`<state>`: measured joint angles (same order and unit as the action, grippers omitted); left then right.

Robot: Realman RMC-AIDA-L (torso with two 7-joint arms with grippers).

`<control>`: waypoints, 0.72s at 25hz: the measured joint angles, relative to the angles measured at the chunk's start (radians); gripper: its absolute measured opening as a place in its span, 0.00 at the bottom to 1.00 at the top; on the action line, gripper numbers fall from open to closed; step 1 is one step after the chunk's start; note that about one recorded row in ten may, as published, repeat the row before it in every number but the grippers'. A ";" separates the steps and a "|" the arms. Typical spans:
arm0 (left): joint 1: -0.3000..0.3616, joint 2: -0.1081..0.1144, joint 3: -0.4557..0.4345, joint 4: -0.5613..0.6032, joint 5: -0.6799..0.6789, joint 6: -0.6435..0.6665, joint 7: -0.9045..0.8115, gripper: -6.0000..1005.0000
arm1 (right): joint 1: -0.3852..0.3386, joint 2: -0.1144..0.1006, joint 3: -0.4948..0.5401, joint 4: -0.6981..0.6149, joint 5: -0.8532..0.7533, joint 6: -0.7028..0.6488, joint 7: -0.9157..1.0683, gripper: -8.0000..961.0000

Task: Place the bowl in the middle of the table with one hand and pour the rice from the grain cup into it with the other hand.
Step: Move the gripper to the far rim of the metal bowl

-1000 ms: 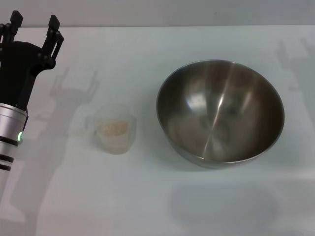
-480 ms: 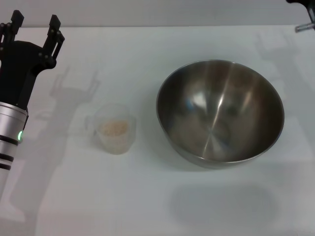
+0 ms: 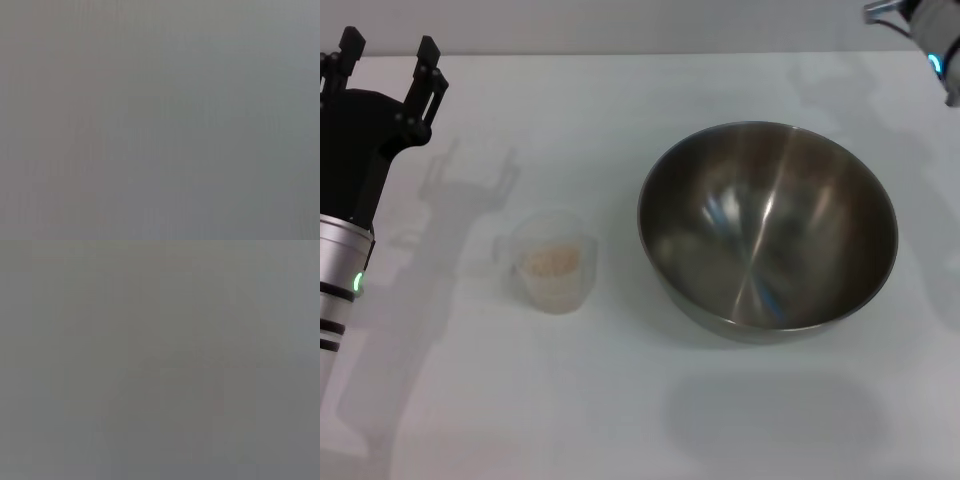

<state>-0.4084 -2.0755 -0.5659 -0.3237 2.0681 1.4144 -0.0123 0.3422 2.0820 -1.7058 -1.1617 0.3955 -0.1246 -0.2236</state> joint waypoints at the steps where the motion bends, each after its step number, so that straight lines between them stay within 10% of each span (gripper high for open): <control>1: 0.000 0.000 0.000 0.000 0.000 0.000 0.000 0.73 | -0.002 0.000 0.007 -0.058 0.002 0.103 0.002 0.70; 10: 0.005 0.000 -0.009 0.005 -0.007 -0.004 0.000 0.73 | 0.032 -0.004 0.164 -0.522 0.048 1.069 0.026 0.70; 18: 0.009 0.001 -0.012 0.014 -0.008 0.000 -0.004 0.73 | 0.204 -0.012 0.430 -0.495 0.080 1.565 -0.044 0.70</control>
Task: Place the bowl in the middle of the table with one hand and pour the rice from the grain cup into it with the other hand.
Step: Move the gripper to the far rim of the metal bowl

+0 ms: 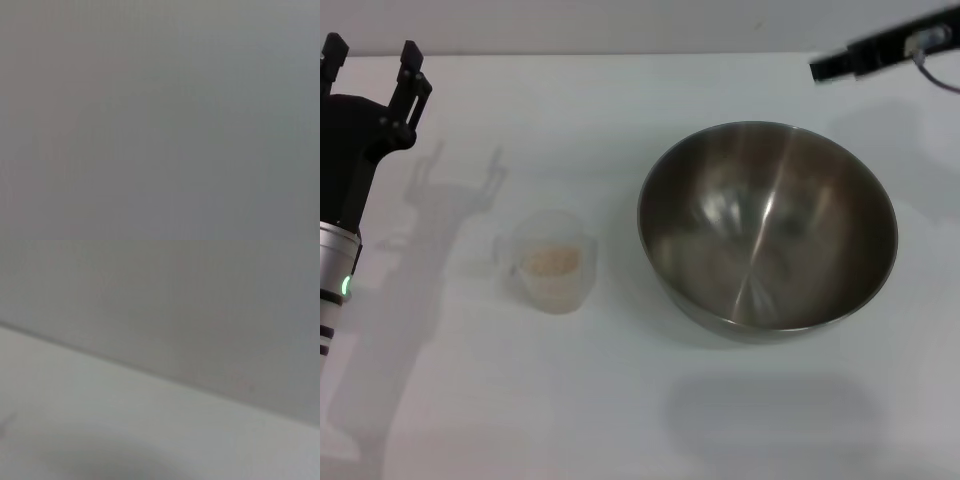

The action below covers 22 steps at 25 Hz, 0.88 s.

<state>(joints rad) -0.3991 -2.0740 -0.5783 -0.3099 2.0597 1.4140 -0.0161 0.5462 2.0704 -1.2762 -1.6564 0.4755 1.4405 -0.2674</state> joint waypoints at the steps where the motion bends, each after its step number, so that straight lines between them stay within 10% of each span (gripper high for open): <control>1: 0.000 0.000 0.000 0.000 0.000 0.000 0.000 0.72 | 0.015 0.000 0.020 0.024 0.000 0.025 -0.020 0.70; 22: -0.009 -0.001 -0.010 0.011 0.000 -0.006 0.004 0.72 | 0.072 0.003 0.060 0.354 -0.022 0.026 -0.194 0.64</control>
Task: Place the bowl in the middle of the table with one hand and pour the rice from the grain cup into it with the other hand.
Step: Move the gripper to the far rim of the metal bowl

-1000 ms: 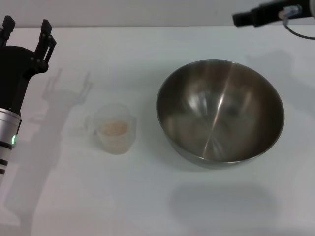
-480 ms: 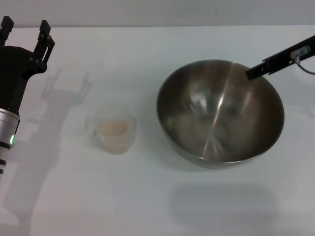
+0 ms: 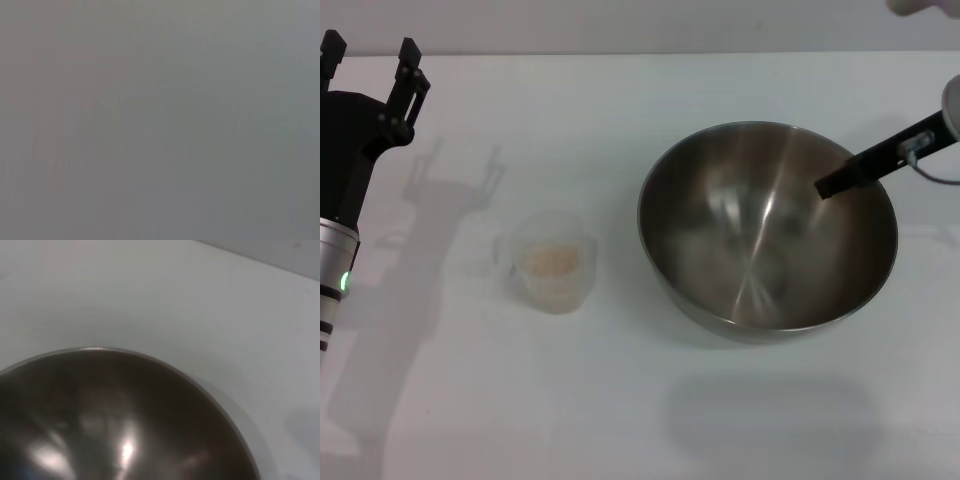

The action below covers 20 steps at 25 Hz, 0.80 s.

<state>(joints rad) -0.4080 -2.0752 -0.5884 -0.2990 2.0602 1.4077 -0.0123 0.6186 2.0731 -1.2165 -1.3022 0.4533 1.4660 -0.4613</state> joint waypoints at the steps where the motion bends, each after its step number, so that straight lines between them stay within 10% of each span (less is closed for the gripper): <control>1: 0.000 0.000 0.000 0.000 0.000 0.000 0.000 0.71 | 0.003 0.000 -0.004 0.017 0.000 -0.011 -0.004 0.63; 13: 0.000 0.000 -0.004 0.000 -0.001 -0.002 0.000 0.71 | -0.003 -0.004 0.028 0.046 0.083 -0.035 -0.073 0.57; 20: -0.002 0.000 -0.015 0.000 -0.002 -0.003 -0.002 0.71 | 0.001 -0.005 0.030 0.053 0.078 -0.037 -0.082 0.19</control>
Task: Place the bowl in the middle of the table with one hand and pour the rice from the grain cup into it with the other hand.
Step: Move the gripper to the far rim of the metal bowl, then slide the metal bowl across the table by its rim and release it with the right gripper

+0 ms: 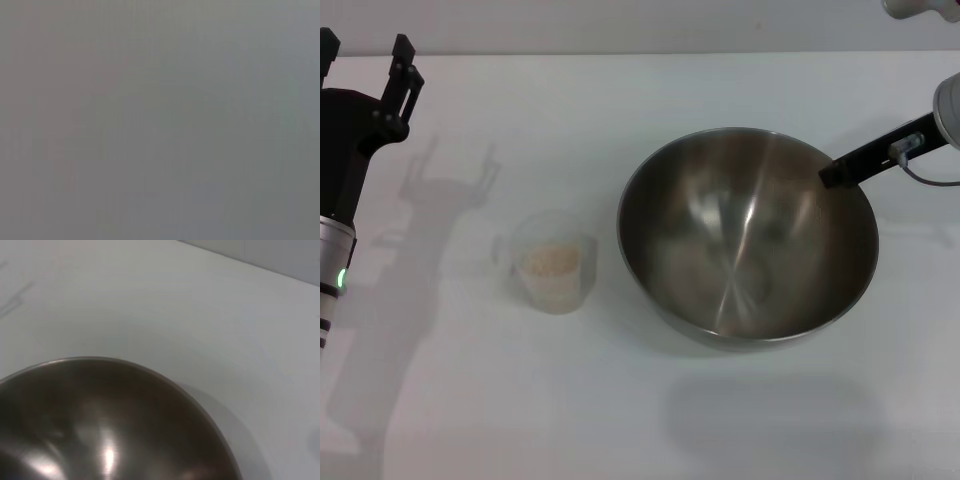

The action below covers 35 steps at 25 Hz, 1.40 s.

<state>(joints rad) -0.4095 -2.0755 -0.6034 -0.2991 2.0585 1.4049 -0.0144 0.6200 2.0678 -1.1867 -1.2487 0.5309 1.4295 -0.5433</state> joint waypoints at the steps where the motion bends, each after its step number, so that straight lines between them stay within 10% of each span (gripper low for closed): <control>1: 0.000 0.000 0.000 0.000 0.000 0.000 -0.001 0.71 | 0.000 0.000 -0.001 0.000 0.000 0.000 -0.001 0.13; 35: -0.010 0.000 -0.001 0.000 0.000 0.000 0.002 0.69 | -0.089 0.000 0.174 -0.164 0.291 0.127 -0.264 0.03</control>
<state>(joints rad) -0.4199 -2.0755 -0.6044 -0.2991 2.0586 1.4050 -0.0122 0.5306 2.0675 -1.0130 -1.4131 0.8219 1.5563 -0.8077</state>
